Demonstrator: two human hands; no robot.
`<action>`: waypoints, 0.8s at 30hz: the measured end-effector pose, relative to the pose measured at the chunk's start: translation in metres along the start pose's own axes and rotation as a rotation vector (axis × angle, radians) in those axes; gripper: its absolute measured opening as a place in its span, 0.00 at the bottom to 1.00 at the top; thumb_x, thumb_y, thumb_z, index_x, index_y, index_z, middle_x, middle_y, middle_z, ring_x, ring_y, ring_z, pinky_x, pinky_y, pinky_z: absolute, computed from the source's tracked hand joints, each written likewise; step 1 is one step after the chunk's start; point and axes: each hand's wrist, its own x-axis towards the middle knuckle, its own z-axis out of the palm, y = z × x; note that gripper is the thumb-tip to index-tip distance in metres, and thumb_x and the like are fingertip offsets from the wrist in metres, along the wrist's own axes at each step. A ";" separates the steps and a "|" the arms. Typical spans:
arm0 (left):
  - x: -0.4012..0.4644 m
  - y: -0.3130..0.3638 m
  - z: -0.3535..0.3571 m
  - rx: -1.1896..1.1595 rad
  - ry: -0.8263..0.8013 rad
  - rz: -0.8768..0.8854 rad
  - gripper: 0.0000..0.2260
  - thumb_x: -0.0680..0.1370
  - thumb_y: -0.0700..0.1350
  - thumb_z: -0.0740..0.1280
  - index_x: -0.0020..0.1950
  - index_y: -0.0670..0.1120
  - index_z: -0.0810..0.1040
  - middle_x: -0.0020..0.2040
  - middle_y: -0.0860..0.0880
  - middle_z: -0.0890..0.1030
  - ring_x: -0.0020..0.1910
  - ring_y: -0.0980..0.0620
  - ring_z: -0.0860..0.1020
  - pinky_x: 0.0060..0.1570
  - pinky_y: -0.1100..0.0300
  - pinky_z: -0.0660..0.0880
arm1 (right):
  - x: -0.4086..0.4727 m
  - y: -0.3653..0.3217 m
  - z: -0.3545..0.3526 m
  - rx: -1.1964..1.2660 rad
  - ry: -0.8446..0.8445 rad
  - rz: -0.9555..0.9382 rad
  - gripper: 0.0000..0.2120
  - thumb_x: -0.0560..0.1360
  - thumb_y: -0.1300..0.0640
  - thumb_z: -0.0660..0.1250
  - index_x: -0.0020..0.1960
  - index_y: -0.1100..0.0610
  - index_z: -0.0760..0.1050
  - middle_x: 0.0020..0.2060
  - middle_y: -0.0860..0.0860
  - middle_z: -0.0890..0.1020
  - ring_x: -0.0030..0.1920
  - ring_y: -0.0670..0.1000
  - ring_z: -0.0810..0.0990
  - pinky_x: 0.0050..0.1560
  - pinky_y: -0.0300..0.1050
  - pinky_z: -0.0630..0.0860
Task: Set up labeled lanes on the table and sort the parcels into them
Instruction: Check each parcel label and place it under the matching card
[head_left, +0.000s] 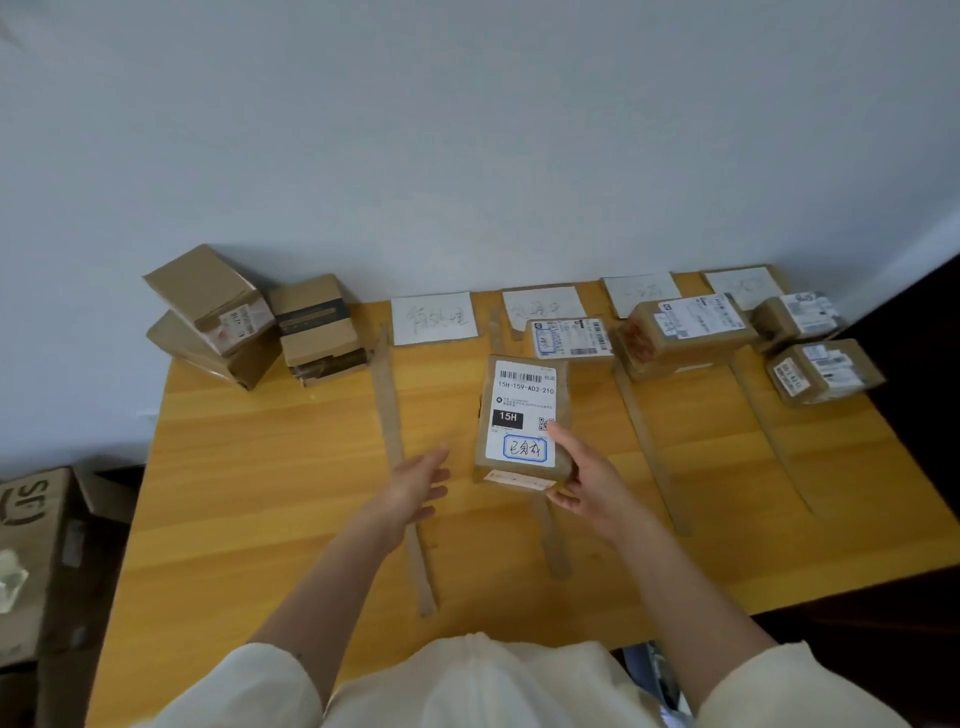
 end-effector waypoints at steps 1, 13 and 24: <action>0.002 0.000 0.010 0.039 0.005 0.005 0.20 0.80 0.56 0.60 0.68 0.47 0.72 0.63 0.48 0.78 0.60 0.49 0.77 0.61 0.51 0.72 | 0.000 0.000 -0.012 0.035 0.024 0.006 0.22 0.72 0.40 0.69 0.61 0.51 0.77 0.52 0.50 0.86 0.57 0.53 0.81 0.62 0.51 0.76; 0.025 0.032 0.146 0.388 -0.109 0.057 0.19 0.80 0.55 0.63 0.68 0.48 0.73 0.64 0.48 0.74 0.62 0.47 0.74 0.63 0.51 0.71 | 0.022 -0.004 -0.166 0.363 0.447 0.012 0.27 0.71 0.33 0.65 0.60 0.52 0.78 0.52 0.52 0.84 0.53 0.54 0.81 0.44 0.45 0.75; 0.036 0.028 0.186 0.396 -0.071 -0.001 0.21 0.80 0.54 0.64 0.69 0.46 0.73 0.63 0.46 0.75 0.61 0.47 0.75 0.59 0.53 0.72 | 0.070 -0.038 -0.218 0.577 0.419 0.113 0.26 0.72 0.41 0.71 0.62 0.54 0.69 0.54 0.56 0.78 0.54 0.56 0.79 0.59 0.52 0.78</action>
